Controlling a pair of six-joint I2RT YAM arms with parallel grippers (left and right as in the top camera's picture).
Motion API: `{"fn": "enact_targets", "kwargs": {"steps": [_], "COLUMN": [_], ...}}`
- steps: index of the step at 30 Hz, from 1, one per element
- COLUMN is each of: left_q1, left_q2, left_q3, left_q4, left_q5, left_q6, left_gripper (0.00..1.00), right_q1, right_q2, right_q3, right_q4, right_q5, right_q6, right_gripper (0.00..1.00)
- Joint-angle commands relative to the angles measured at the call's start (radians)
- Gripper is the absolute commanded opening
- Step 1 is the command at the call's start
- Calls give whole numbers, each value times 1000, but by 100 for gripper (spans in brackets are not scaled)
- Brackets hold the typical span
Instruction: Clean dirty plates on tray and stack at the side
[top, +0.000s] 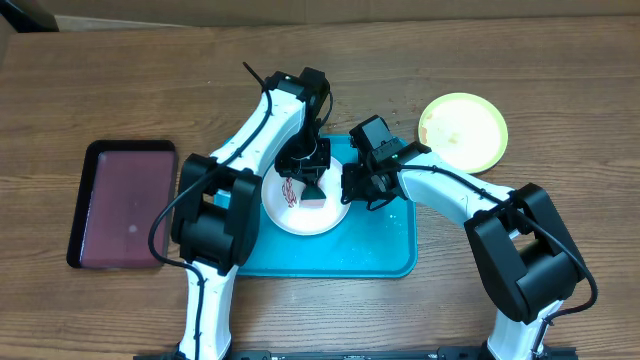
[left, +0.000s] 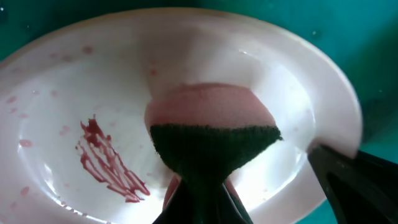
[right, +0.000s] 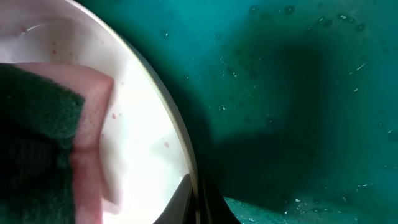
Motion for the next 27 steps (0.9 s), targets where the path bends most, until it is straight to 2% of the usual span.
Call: {"fn": "enact_targets", "kwargs": {"steps": [1,6,9,15,21,24,27], "left_q1": [-8,-6,-5,-5,-5,-4,-5], "left_q2": [47,100,127,171,158,134,83], "left_q3": [-3,-4,-4,-4,2,27,61], "left_q4": [1,11,-1,-79,-208,-275,-288], "left_q5": [-68,-163,-294,-597,-819,-850,-818], "left_q6": [-20,-42,-82,-286,-499,-540,-538], "left_gripper": [4,4,4,4,4,4,4], "right_q1": [-11,-11,-11,-11,-11,-11,-11], "right_q2": [37,37,37,37,37,37,37], "right_q3": [-1,-1,-1,-1,-1,-1,-1], "right_q4": [-2,-2,-2,-2,-2,-1,-1], "right_q5": [62,65,65,79,79,80,80], "right_q6": [8,8,8,8,8,8,8], "right_gripper": [4,4,4,4,4,4,4]}}
